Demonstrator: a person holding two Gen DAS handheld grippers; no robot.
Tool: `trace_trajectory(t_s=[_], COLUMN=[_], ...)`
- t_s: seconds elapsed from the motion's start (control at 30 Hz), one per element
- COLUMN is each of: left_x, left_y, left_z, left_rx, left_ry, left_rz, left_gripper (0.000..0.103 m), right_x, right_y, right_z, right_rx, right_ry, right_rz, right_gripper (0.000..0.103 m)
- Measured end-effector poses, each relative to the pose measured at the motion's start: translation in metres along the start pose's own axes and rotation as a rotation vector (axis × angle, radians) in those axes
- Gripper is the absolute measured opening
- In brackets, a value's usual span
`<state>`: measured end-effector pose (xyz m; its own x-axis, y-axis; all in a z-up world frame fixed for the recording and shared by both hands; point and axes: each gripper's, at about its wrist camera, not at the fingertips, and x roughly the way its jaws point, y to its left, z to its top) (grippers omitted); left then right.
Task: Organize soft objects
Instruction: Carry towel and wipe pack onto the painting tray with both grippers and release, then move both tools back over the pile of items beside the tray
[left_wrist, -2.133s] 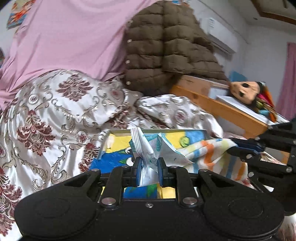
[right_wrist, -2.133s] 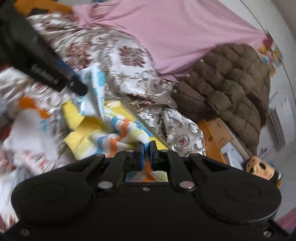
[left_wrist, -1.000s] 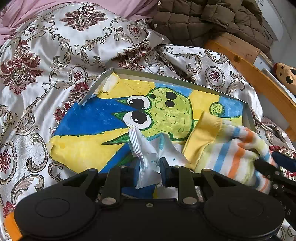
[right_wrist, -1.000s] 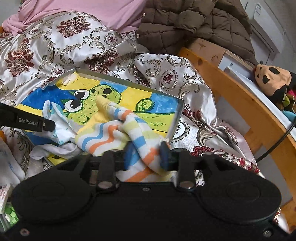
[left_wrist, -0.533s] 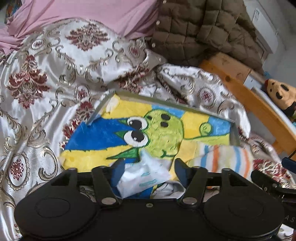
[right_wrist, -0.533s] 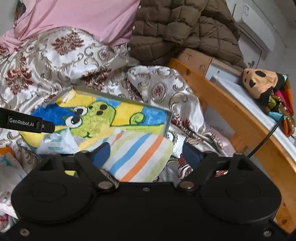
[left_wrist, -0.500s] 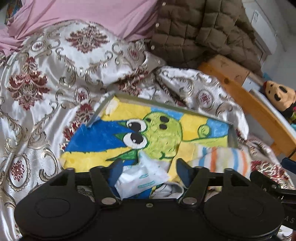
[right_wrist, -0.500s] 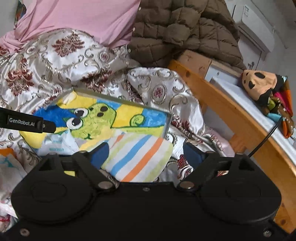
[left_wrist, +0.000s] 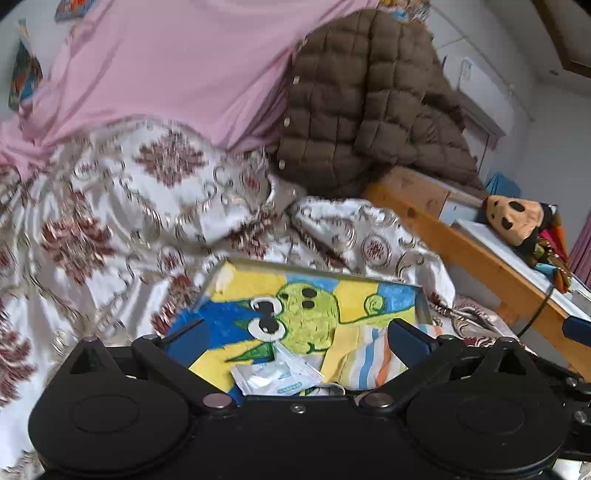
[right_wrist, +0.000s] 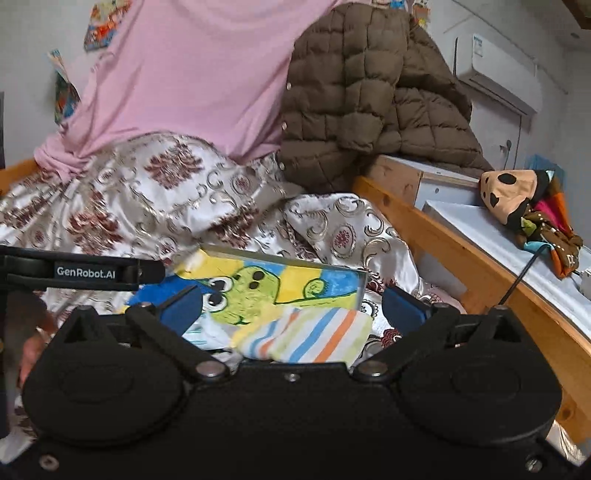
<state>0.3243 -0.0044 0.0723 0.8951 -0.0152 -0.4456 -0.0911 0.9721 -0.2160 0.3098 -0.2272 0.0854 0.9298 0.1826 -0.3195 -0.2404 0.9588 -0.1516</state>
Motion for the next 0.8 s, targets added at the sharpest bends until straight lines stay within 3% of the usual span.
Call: trace_trajectory(t_s=[0.33,0.6,0.8], left_x=[-0.063,-0.098,-0.121], left_y=[0.010,0.021,0.031], left_z=[-0.027,-0.048,-0.066], left_rx=[0.055,0.130,0.144], left_ry=[-0.007,-0.022,0.051], left_rz=[-0.005,0.027,0.076], left_gripper=[0.102,0.102,0.102], right_x=[-0.052,-0.073,-0.087], right_y=[0.017,0.033,0.047], right_z=[-0.024,-0.038,-0.052], right_rx=[-0.026,-0.057,-0.058], right_ry=[0.014,0.087,0.171], right_rz=[0.015,0.057,0.097], right_gripper=[0.102,0.102,0.102])
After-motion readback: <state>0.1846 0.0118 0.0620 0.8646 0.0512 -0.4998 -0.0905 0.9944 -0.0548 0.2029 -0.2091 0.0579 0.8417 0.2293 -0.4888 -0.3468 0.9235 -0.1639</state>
